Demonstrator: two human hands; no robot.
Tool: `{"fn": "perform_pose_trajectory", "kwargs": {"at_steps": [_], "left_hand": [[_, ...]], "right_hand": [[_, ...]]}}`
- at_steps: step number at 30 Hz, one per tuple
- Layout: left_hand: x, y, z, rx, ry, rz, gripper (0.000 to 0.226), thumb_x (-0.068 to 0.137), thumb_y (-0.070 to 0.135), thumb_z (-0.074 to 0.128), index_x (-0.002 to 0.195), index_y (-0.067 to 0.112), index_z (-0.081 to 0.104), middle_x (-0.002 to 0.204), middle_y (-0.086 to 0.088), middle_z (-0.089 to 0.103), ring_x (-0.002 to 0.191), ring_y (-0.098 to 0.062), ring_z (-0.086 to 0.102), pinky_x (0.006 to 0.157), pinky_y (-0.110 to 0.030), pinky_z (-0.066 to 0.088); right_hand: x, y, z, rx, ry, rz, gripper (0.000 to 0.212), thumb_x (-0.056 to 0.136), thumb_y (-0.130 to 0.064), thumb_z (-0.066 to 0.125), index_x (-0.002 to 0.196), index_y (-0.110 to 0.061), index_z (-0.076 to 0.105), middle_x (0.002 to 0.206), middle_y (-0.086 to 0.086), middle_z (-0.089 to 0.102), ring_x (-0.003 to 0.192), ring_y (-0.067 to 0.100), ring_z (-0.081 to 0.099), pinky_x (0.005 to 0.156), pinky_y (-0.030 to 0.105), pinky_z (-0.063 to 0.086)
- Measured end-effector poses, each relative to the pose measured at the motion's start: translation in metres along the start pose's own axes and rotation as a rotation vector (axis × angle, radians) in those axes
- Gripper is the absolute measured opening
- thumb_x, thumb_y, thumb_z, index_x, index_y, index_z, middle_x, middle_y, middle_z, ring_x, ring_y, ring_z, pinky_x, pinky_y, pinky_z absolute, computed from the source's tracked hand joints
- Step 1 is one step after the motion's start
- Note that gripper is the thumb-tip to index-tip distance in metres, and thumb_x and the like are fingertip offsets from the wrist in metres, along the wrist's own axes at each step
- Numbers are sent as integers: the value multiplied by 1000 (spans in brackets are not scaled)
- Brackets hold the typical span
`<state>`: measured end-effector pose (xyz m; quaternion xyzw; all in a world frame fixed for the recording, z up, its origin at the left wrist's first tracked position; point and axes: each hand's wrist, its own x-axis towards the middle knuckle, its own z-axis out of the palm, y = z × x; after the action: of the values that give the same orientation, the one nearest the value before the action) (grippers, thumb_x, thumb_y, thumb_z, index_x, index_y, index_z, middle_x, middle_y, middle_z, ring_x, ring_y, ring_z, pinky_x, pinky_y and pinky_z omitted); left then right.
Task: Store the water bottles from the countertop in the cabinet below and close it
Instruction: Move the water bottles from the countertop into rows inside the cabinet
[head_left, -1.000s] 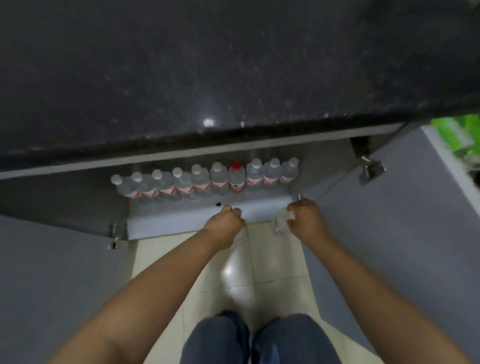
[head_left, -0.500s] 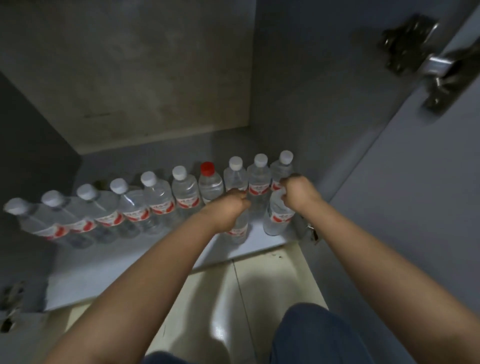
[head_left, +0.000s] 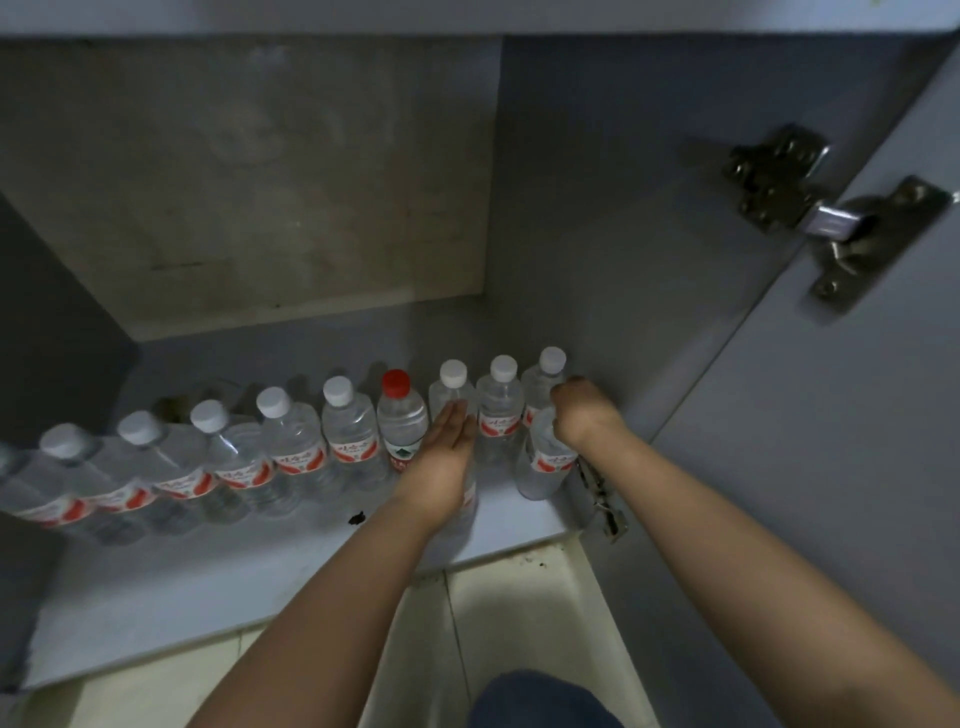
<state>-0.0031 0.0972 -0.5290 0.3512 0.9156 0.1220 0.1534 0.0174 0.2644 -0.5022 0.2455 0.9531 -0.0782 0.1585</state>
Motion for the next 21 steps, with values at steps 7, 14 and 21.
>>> {"fn": "perform_pose_trajectory", "kwargs": {"at_steps": [7,14,21], "left_hand": [[0,4,-4,-18,27,-2,72,97,2,40,148,1,-10,157,-17,-19,148,-27,-13,118,-22,-4],[25,10,-13,240,-83,-155,43,99,27,44,135,4,36,128,-17,53,113,-30,57,93,-34,46],[55,38,-9,144,-106,-129,40,100,22,42,135,2,36,133,-18,50,120,-31,53,96,-35,44]], "right_hand": [[12,8,6,18,40,15,35,98,-6,41,131,1,50,139,19,50,127,31,51,106,34,41],[16,15,11,81,89,-37,34,99,-8,40,131,0,49,138,18,50,125,30,51,105,33,40],[16,20,20,61,125,-113,37,100,-7,36,136,-4,41,143,16,43,130,29,45,108,32,34]]}}
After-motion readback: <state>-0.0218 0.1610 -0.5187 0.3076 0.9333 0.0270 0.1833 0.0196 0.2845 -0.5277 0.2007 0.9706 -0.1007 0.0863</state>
